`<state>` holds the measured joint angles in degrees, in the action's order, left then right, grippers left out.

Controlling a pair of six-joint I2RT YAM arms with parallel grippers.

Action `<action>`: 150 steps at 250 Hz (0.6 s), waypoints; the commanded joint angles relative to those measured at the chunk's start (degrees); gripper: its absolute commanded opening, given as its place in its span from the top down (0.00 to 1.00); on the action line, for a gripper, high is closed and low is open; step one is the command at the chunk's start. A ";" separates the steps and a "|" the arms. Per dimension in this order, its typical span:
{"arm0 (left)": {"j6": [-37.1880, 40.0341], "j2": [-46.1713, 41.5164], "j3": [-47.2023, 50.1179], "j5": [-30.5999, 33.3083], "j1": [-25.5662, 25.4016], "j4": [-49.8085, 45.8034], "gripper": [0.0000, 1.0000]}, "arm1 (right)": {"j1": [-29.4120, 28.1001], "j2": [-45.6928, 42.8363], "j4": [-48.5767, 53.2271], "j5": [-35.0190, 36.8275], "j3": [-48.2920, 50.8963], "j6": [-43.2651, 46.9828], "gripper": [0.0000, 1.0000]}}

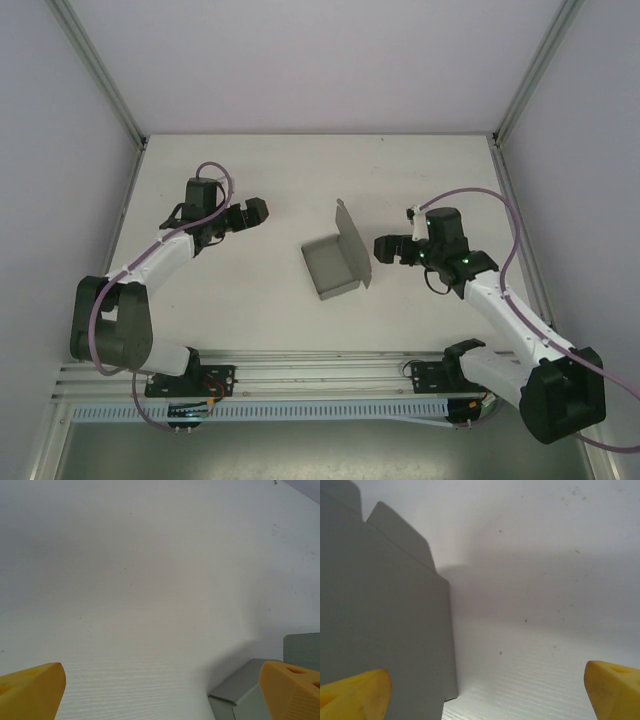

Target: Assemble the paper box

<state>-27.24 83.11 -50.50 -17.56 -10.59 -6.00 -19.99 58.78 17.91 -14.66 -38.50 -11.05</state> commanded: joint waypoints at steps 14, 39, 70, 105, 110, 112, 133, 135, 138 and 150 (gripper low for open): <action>1.29 0.30 -1.70 -0.03 0.28 -1.12 0.02 | -0.13 -1.44 3.17 2.61 -3.72 2.67 0.01; 1.10 0.30 -1.63 0.23 0.34 -1.04 0.02 | -0.29 -4.15 8.24 5.23 -6.77 0.49 0.01; 1.12 0.81 -1.99 0.13 0.37 -1.12 0.02 | -8.47 -6.52 12.19 6.10 -9.28 -0.54 0.01; 1.54 1.48 -2.59 -0.48 0.39 -1.30 0.01 | -18.72 -4.74 16.92 13.65 -11.46 -2.72 0.04; 1.52 1.48 -2.65 -0.69 0.35 -1.32 0.02 | -18.94 -4.10 17.06 13.93 -11.52 -3.27 0.06; 1.57 1.54 -2.67 -0.76 0.38 -1.26 0.02 | -18.95 -3.76 17.04 14.01 -11.51 -3.36 0.07; 1.95 1.55 -2.98 -2.01 0.35 -0.95 0.02 | -19.28 0.65 16.01 13.63 -11.29 -2.58 0.17; 2.00 1.53 -3.01 -2.05 0.38 -0.95 0.02 | -19.30 1.23 15.95 13.56 -11.37 -2.35 0.19; 2.05 1.55 -3.11 -2.11 0.33 -0.97 0.02 | -19.22 2.02 15.86 13.41 -11.56 -2.08 0.21; 2.64 1.39 -3.18 -2.23 0.35 -1.12 0.02 | -19.28 5.08 16.29 12.84 -12.81 -0.52 0.30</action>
<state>-26.74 84.27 -51.79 -17.96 -10.59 -6.55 -38.81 57.25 30.87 -4.03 -49.58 -12.40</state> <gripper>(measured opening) 0.984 0.799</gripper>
